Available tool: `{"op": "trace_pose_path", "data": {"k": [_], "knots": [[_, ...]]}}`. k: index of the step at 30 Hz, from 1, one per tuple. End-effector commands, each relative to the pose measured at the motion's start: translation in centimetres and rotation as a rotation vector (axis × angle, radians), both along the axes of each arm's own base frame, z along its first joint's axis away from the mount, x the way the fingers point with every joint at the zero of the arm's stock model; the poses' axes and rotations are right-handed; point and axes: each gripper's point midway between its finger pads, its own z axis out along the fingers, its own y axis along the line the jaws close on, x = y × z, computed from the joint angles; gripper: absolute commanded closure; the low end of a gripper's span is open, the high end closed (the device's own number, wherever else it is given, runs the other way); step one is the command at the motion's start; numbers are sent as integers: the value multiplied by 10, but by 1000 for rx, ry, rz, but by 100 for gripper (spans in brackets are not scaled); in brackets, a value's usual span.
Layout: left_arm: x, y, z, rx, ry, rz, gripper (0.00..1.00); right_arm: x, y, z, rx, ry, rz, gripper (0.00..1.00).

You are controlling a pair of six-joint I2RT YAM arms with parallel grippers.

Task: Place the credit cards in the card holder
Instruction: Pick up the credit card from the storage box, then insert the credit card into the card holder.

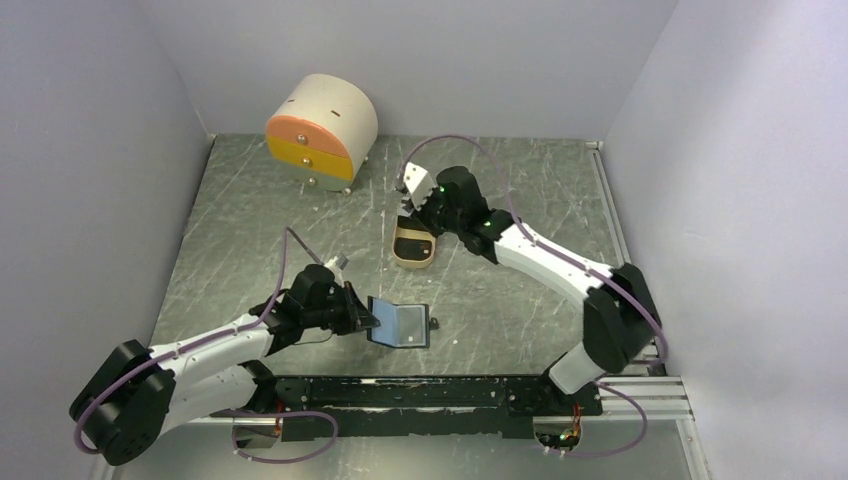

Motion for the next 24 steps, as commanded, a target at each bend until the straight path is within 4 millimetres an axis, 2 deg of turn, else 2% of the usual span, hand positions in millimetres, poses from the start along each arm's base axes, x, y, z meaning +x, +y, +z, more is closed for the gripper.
{"op": "trace_pose_path", "data": {"k": [1, 4, 8, 11, 14, 20, 24], "knots": [[5, 3, 2, -28, 12, 65, 91, -24, 0, 43, 310, 139, -208, 100], [2, 3, -1, -83, 43, 89, 91, -45, 4, 55, 429, 249, -237, 100], [2, 3, -6, -104, 68, 116, 91, -70, 3, 60, 560, 355, -268, 100], [1, -1, -7, -132, 84, 111, 91, -92, 1, 46, 616, 466, -289, 100], [-1, -1, -10, -110, 92, 88, 83, -112, 1, 31, 672, 582, -306, 100], [-5, 7, -15, -92, 76, 100, 75, -144, -7, -15, 687, 784, -407, 100], [-6, 8, -15, -79, 65, 90, 74, -166, -6, -39, 725, 879, -436, 100]]}}
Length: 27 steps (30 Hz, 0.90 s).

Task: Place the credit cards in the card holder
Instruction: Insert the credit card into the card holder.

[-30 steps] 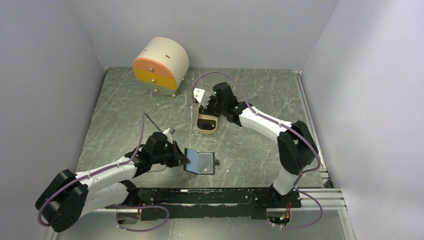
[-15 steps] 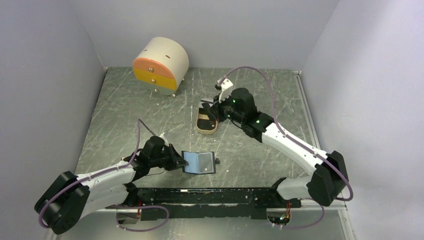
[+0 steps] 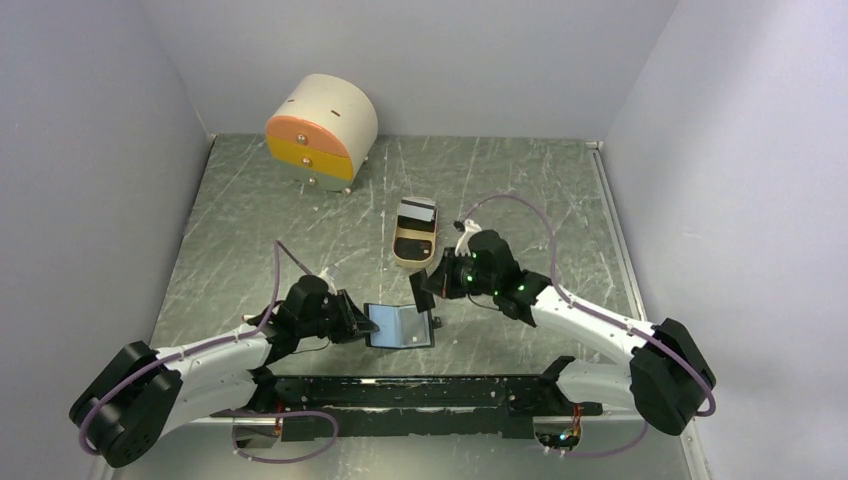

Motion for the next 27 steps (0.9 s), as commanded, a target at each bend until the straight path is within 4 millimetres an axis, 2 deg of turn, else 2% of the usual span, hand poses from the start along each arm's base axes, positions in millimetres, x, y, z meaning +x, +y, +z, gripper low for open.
{"op": "trace_pose_path", "data": {"k": [1, 4, 9, 20, 22, 27], "knots": [[0, 1, 2, 3, -22, -13, 74, -21, 9, -7, 119, 110, -36, 100], [-1, 2, 0, 16, -20, -17, 74, -30, 7, -26, 117, 154, -43, 100], [-1, 3, 0, 31, -18, -26, 72, -37, 13, -40, 133, 180, -31, 100], [-1, 12, -3, 68, -27, 2, 67, -43, 31, -58, 233, 234, -11, 100], [-1, 13, -3, 70, -27, 1, 69, -43, 34, -60, 247, 240, -5, 100], [-3, 13, -8, 70, -21, -1, 80, -43, 38, -68, 263, 263, -12, 100]]}}
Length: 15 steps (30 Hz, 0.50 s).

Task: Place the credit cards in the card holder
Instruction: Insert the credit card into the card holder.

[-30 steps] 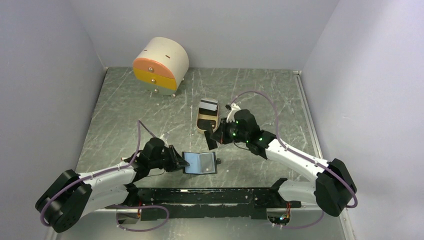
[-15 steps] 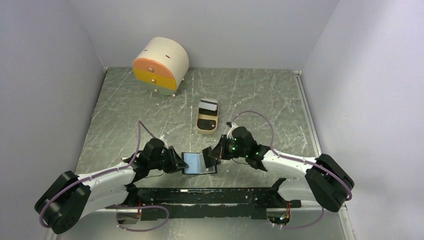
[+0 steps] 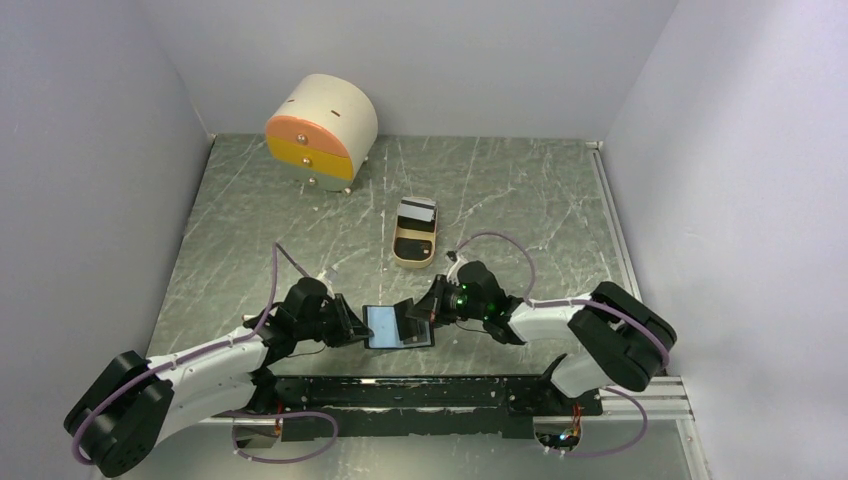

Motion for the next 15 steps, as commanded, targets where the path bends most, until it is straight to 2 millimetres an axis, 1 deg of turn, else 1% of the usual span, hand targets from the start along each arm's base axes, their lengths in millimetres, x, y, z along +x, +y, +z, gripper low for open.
{"op": "trace_pose_path", "data": {"k": [1, 3, 6, 15], "knots": [[3, 2, -2, 7, -17, 10, 82, 1, 10, 5, 69, -4, -1, 100], [3, 2, -2, 8, -15, 8, 85, 1, 10, -1, 67, 9, -9, 100], [3, 3, -3, 14, -17, 8, 86, 1, 8, -5, 67, 16, -25, 100], [2, 1, -7, 9, -11, -5, 86, -1, 4, -21, 51, 43, -52, 100]]}}
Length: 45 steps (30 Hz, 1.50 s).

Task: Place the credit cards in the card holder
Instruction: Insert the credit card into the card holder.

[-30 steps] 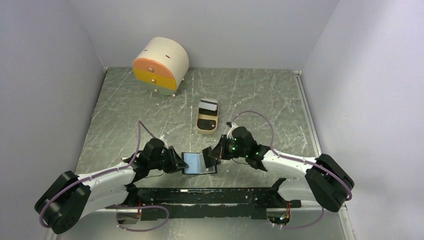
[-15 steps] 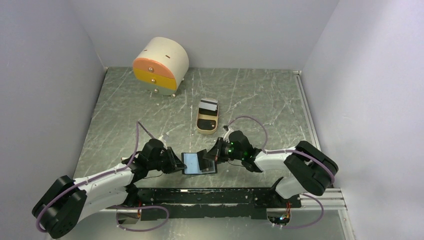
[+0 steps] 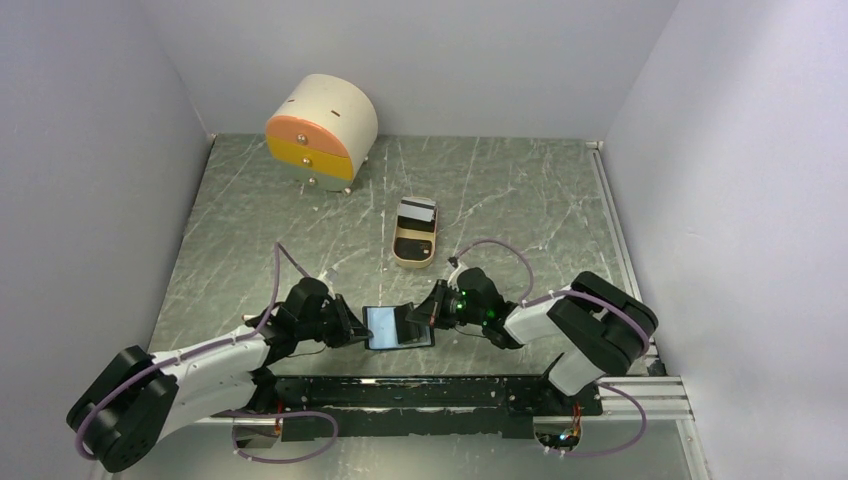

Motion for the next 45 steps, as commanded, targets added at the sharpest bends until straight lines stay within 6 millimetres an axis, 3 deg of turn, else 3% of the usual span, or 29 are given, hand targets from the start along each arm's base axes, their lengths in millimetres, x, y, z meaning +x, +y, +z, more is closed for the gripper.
{"op": "trace_pose_path", "data": {"k": [1, 45], "knots": [[2, 0, -3, 1, -16, -2, 86, 0, 1, -3, 22, -3, -21, 100], [1, -2, -2, -15, -15, -10, 91, -6, 7, -6, 131, 54, -116, 100]]}}
